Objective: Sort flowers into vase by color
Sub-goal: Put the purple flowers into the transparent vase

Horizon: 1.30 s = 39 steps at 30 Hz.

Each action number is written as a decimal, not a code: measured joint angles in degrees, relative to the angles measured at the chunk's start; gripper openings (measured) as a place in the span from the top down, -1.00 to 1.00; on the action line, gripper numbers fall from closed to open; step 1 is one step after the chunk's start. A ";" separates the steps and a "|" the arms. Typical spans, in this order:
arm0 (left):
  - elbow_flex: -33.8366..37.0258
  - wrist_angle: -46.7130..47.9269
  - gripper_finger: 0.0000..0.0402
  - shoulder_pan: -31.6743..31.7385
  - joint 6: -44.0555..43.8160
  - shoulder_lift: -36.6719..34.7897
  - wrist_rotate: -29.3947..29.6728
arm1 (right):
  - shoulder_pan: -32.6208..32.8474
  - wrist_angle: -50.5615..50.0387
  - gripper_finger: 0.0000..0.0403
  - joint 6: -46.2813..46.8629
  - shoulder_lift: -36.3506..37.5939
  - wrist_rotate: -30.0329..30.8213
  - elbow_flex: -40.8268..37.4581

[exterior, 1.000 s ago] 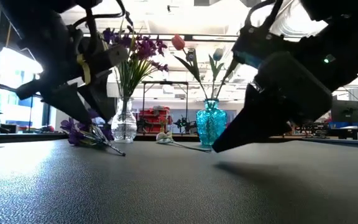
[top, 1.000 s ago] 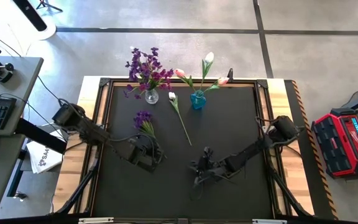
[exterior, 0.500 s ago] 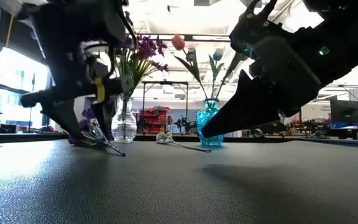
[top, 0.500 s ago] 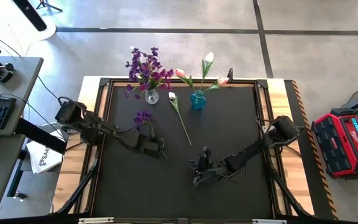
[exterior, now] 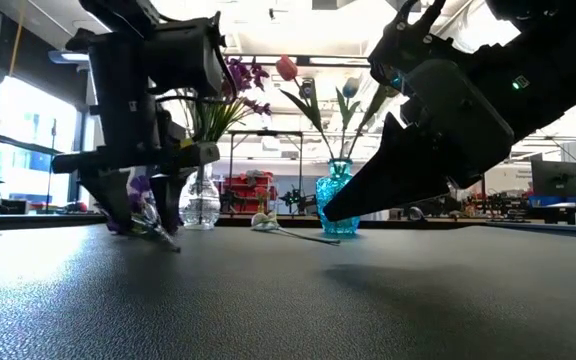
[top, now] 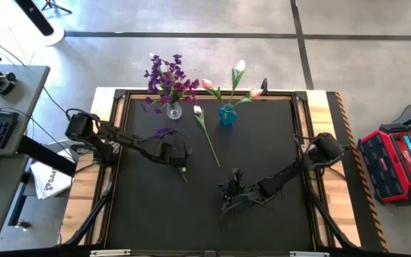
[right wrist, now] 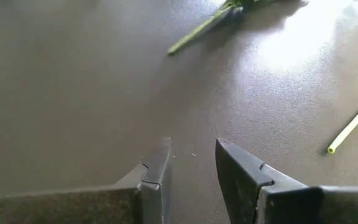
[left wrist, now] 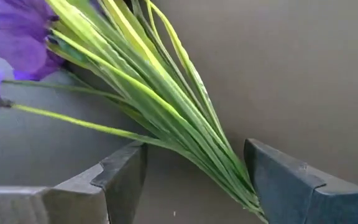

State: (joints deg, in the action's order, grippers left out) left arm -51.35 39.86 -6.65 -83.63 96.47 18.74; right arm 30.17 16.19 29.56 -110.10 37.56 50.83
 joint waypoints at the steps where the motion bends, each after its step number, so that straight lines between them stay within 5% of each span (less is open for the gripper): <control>1: 0.00 0.03 -0.26 -0.08 0.59 0.00 -0.85 | 0.00 -0.01 0.54 0.00 0.00 0.00 0.00; 9: 0.00 3.07 0.01 -1.94 3.30 0.00 -4.75 | 0.00 -0.01 0.54 0.00 0.00 0.00 0.00; 20: 0.02 5.53 0.91 -3.88 5.32 -0.74 -2.80 | 0.00 -0.01 0.54 0.05 0.00 0.00 0.00; 24: 0.04 5.08 0.92 -7.75 4.38 -4.27 -0.91 | 0.16 -0.04 0.54 0.61 0.00 0.70 0.00; 30: 0.04 -0.36 0.98 -18.21 6.38 -14.74 14.75 | 0.70 -0.45 0.54 1.03 0.00 2.84 0.02; 33: 0.02 -3.03 0.98 -24.07 15.31 -19.18 24.32 | 0.70 -0.47 0.54 1.03 0.00 2.82 0.02; 39: 0.00 -3.26 0.98 -28.26 30.18 -20.13 33.63 | 0.70 -0.45 0.54 1.05 0.00 2.82 0.02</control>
State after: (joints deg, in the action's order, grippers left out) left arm -51.35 36.59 -34.91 -53.45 76.34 52.37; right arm 30.87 15.75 30.61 -110.10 40.38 50.85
